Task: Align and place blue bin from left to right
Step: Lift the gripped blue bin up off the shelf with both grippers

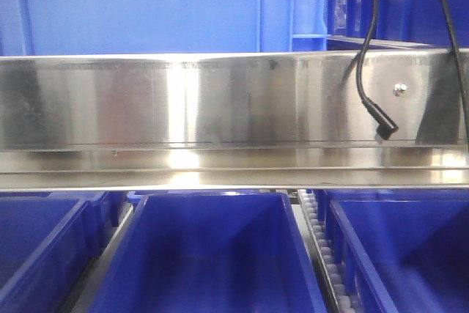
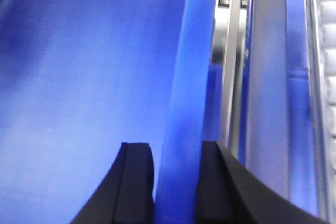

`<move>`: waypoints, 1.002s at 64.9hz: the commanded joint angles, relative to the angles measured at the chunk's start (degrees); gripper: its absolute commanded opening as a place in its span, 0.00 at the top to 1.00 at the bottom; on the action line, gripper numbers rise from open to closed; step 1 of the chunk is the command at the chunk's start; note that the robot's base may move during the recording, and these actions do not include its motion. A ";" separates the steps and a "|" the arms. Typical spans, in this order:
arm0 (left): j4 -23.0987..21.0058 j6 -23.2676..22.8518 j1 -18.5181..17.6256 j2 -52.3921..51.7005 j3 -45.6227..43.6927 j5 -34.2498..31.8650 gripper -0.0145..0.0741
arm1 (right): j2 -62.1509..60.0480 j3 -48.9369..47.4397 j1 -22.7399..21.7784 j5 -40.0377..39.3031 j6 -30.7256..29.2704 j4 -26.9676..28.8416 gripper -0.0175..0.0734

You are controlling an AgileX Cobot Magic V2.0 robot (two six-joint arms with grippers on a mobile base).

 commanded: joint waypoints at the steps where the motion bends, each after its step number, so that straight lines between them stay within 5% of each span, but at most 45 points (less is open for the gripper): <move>1: 0.16 0.45 0.02 -2.66 -1.12 -0.17 0.85 | -1.76 -0.29 -0.01 1.45 -1.59 -2.66 0.89; 38: 4.91 -0.64 -7.21 -3.56 -16.59 4.72 0.85 | -12.52 -0.29 -0.01 1.45 -4.59 -7.76 0.89; 65: 4.30 -2.13 -7.32 -3.43 -17.00 4.72 0.85 | -15.76 -0.29 -0.01 1.45 -4.59 -7.76 0.89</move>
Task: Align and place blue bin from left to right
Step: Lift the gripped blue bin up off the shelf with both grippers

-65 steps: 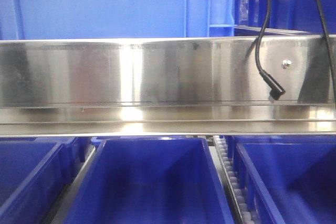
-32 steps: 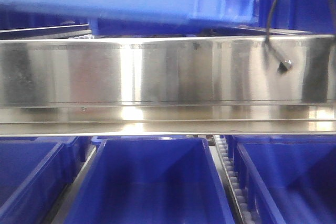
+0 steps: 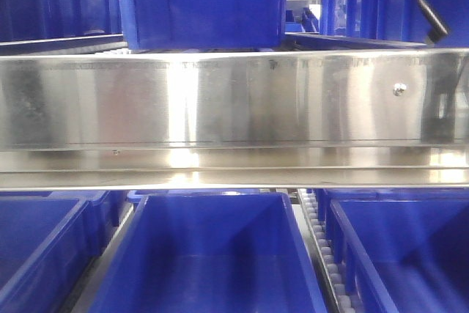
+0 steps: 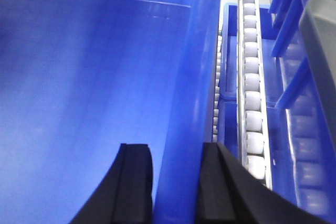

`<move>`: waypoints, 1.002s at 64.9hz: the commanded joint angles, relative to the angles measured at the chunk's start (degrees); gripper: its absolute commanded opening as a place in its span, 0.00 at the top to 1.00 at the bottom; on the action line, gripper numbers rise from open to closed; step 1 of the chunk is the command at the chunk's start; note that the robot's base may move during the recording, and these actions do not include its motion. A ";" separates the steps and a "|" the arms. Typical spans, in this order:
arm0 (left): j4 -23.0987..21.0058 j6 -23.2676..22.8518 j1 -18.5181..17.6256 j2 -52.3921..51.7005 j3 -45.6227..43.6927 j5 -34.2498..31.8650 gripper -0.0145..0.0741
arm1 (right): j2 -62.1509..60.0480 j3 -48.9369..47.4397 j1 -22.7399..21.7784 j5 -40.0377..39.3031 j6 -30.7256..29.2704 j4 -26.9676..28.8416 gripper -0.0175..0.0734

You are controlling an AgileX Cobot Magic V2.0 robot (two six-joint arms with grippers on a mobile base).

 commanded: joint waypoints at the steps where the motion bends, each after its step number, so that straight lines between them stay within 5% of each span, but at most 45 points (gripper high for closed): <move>1: 0.98 0.49 -0.11 -1.34 -1.09 -4.00 0.85 | -2.03 -0.63 -0.04 -4.58 -2.47 -1.57 0.89; 65: 1.27 0.49 -0.11 -1.34 -1.09 -6.24 0.85 | -2.01 -0.63 -0.04 -4.72 -2.47 -1.57 0.89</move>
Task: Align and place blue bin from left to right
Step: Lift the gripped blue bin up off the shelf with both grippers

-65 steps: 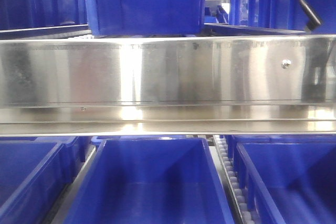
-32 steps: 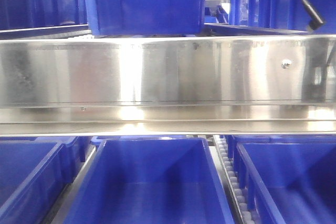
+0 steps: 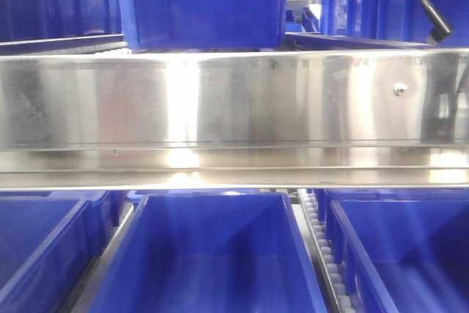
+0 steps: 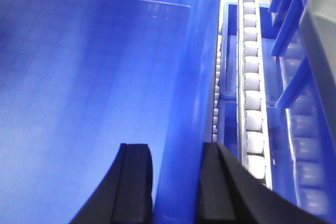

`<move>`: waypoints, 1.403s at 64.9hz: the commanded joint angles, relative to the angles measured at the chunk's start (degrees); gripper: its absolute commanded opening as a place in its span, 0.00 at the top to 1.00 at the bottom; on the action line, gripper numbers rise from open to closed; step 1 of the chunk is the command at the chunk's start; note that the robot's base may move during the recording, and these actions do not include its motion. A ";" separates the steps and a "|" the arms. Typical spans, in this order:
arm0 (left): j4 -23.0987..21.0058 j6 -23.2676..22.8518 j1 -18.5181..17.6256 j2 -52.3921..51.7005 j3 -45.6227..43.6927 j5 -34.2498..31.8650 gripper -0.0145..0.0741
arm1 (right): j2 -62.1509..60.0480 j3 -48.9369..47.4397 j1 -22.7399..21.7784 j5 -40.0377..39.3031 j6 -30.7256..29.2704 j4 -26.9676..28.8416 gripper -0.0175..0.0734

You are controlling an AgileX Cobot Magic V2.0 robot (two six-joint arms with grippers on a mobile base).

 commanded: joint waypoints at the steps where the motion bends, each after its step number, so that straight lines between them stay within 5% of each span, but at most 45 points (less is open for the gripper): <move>1: 1.27 0.60 -0.11 -1.34 -1.09 -6.19 0.85 | -2.01 -0.71 -0.04 -4.72 -2.47 -1.57 0.89; 46: 1.27 0.60 -0.11 -1.34 -1.09 -9.30 0.85 | -1.82 -0.71 -0.04 -5.46 -2.47 -1.57 0.89; 91: 1.27 0.60 -0.11 -1.34 -1.09 -9.30 0.85 | -1.82 -0.71 -0.04 -16.33 -2.47 -1.57 0.89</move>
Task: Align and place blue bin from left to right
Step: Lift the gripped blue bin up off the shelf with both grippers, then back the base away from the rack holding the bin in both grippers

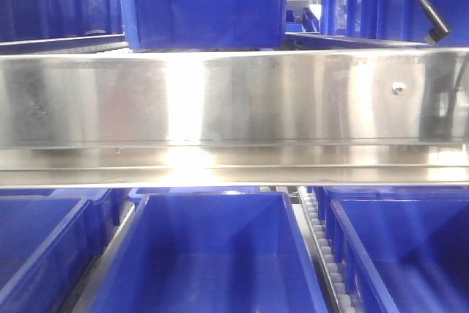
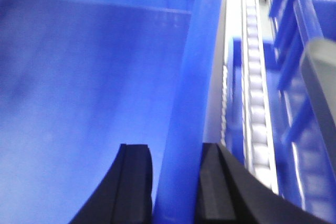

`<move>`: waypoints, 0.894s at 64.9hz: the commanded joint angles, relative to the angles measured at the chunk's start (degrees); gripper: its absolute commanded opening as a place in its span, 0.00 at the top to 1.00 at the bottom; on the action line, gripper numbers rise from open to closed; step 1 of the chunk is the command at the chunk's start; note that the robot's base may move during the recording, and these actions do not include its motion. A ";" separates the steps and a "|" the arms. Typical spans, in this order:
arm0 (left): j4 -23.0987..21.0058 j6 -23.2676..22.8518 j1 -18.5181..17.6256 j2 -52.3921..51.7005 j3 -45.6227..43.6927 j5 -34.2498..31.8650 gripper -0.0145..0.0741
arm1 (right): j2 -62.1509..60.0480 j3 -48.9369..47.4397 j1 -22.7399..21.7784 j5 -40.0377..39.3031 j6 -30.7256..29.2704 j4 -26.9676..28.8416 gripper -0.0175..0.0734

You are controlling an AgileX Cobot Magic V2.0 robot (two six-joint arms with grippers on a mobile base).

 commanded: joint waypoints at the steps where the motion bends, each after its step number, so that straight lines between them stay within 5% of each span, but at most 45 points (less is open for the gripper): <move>1: -0.07 0.62 -0.11 -1.34 -1.09 -4.68 0.85 | -1.82 -0.71 0.05 -8.68 -2.47 -1.01 0.89; 58: -0.07 0.62 -0.11 -1.34 -1.09 -4.68 0.85 | -1.82 -0.71 0.05 -9.77 -2.47 -1.01 0.89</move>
